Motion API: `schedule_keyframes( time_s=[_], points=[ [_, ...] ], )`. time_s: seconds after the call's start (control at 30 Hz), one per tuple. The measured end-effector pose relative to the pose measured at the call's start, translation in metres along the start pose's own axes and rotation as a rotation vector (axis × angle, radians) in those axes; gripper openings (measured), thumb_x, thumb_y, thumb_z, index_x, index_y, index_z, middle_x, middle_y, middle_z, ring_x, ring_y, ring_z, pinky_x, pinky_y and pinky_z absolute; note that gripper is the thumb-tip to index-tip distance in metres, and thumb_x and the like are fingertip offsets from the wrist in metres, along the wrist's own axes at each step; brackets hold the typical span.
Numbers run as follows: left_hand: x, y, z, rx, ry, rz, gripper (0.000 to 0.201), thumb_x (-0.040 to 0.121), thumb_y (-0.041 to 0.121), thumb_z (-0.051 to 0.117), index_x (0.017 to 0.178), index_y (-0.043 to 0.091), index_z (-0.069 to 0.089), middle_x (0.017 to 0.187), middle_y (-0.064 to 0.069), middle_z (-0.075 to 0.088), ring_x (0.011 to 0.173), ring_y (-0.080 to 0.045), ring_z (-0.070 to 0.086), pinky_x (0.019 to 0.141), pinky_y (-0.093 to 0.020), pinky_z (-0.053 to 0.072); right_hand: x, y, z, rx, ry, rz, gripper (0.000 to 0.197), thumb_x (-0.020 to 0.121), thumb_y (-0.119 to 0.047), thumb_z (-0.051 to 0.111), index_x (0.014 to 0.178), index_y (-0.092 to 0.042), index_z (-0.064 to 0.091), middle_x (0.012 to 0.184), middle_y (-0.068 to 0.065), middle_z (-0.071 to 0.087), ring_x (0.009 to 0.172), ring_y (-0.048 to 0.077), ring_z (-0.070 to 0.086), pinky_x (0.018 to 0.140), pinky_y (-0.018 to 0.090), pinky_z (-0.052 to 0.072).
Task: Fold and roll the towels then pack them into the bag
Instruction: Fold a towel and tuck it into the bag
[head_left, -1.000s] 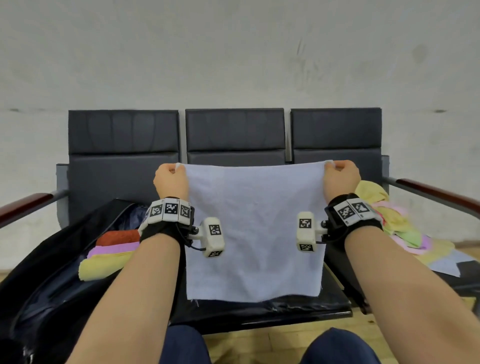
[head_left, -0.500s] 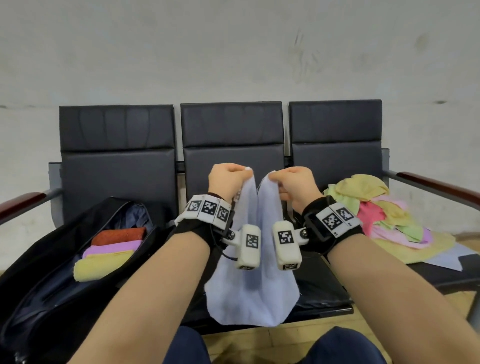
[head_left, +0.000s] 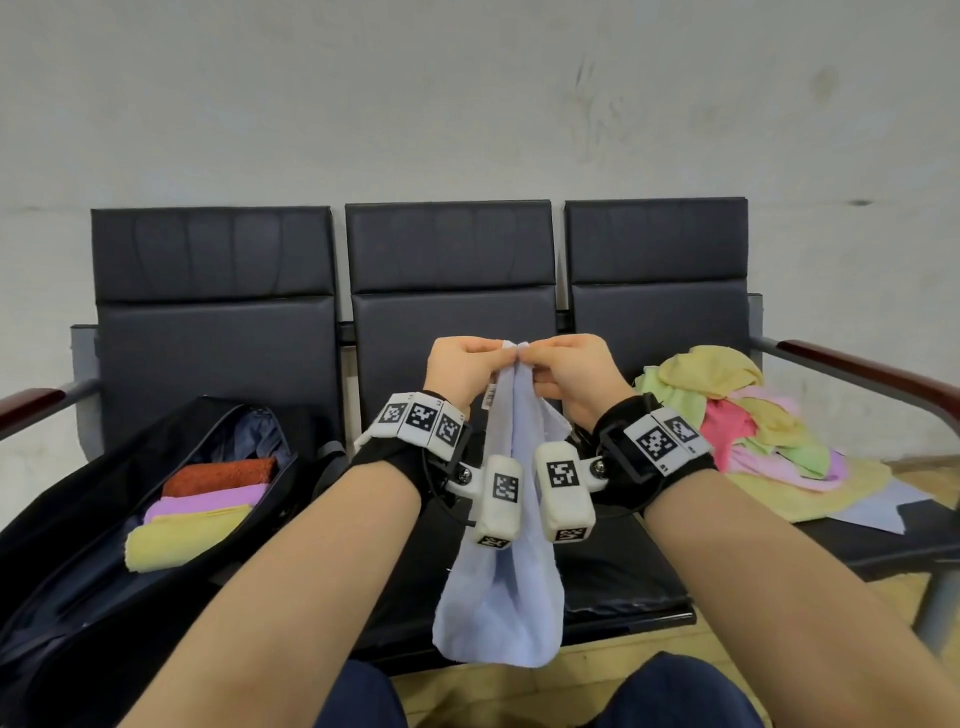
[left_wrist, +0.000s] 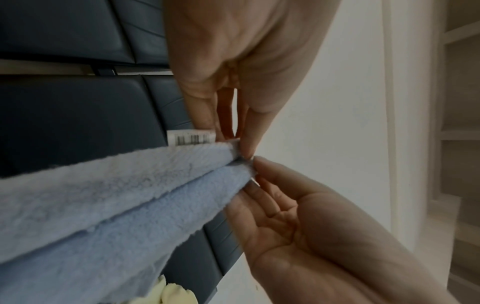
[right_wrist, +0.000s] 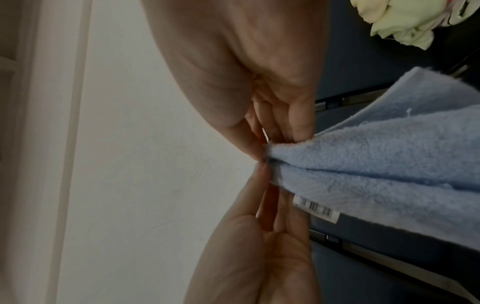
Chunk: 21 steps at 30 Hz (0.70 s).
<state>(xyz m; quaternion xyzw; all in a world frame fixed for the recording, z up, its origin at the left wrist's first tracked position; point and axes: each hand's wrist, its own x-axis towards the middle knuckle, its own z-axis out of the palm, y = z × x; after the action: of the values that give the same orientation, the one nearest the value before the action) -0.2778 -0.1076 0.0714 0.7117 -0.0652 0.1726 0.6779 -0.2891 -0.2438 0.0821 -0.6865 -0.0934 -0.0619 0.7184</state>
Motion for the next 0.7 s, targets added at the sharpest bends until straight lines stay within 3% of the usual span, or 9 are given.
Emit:
schedule_keyframes(
  time_s=[0.13, 0.2, 0.33, 0.4, 0.47, 0.6, 0.7],
  points=[
    [-0.002, -0.001, -0.004, -0.090, -0.106, -0.034, 0.018, 0.084, 0.010, 0.071, 0.100, 0.000, 0.073, 0.097, -0.015, 0.073, 0.095, -0.027, 0.070, 0.085, -0.035, 0.057, -0.002, -0.002, 0.000, 0.008, -0.011, -0.025, 0.016, 0.089, -0.005, 0.064, 0.096, 0.008, 0.069, 0.093, 0.024, 0.071, 0.086, 0.030, 0.072, 0.075, 0.033, 0.060],
    [-0.003, -0.003, -0.008, -0.079, -0.141, -0.031, 0.020, 0.084, 0.011, 0.071, 0.102, 0.002, 0.073, 0.099, -0.013, 0.073, 0.097, -0.025, 0.069, 0.087, -0.036, 0.056, -0.002, -0.003, 0.001, 0.041, -0.015, 0.014, 0.022, 0.092, -0.014, 0.061, 0.095, 0.006, 0.069, 0.095, 0.024, 0.071, 0.087, 0.029, 0.072, 0.076, 0.033, 0.060],
    [-0.003, -0.002, -0.011, 0.078, -0.123, 0.068, 0.027, 0.077, 0.017, 0.078, 0.101, 0.007, 0.071, 0.097, -0.008, 0.072, 0.092, -0.019, 0.069, 0.081, -0.035, 0.057, -0.004, -0.006, 0.002, 0.208, -0.133, 0.149, 0.063, 0.100, -0.049, 0.036, 0.102, 0.007, 0.065, 0.101, 0.022, 0.069, 0.095, 0.028, 0.069, 0.081, 0.036, 0.056],
    [-0.001, -0.001, -0.012, 0.164, -0.100, 0.094, 0.029, 0.075, 0.018, 0.080, 0.099, 0.007, 0.067, 0.096, -0.007, 0.071, 0.088, -0.017, 0.068, 0.078, -0.037, 0.057, -0.006, -0.008, 0.001, 0.276, -0.208, 0.191, 0.074, 0.100, -0.055, 0.025, 0.104, 0.008, 0.062, 0.100, 0.020, 0.067, 0.093, 0.025, 0.066, 0.072, 0.032, 0.055],
    [0.002, -0.003, -0.014, 0.211, -0.095, 0.114, 0.031, 0.072, 0.018, 0.082, 0.096, 0.009, 0.064, 0.096, -0.008, 0.071, 0.089, -0.019, 0.069, 0.080, -0.037, 0.057, -0.006, -0.009, 0.000, 0.292, -0.260, 0.211, 0.078, 0.099, -0.059, 0.020, 0.110, 0.008, 0.058, 0.105, 0.020, 0.064, 0.095, 0.026, 0.064, 0.074, 0.034, 0.053],
    [0.004, -0.007, -0.016, 0.276, -0.093, 0.127, 0.025, 0.074, 0.013, 0.080, 0.089, 0.014, 0.061, 0.095, -0.007, 0.069, 0.088, -0.019, 0.068, 0.079, -0.032, 0.056, 0.000, -0.005, 0.000, 0.261, -0.292, 0.216, 0.075, 0.099, -0.058, 0.023, 0.108, 0.008, 0.058, 0.111, 0.021, 0.061, 0.102, 0.030, 0.061, 0.081, 0.039, 0.052],
    [0.005, -0.008, -0.020, 0.249, -0.064, 0.119, 0.015, 0.077, 0.004, 0.073, 0.084, 0.014, 0.062, 0.089, -0.008, 0.068, 0.084, -0.019, 0.065, 0.075, -0.031, 0.055, -0.001, -0.001, 0.001, 0.214, -0.296, 0.203, 0.056, 0.101, -0.038, 0.039, 0.116, 0.011, 0.059, 0.114, 0.023, 0.065, 0.105, 0.030, 0.064, 0.086, 0.041, 0.054]
  ],
)
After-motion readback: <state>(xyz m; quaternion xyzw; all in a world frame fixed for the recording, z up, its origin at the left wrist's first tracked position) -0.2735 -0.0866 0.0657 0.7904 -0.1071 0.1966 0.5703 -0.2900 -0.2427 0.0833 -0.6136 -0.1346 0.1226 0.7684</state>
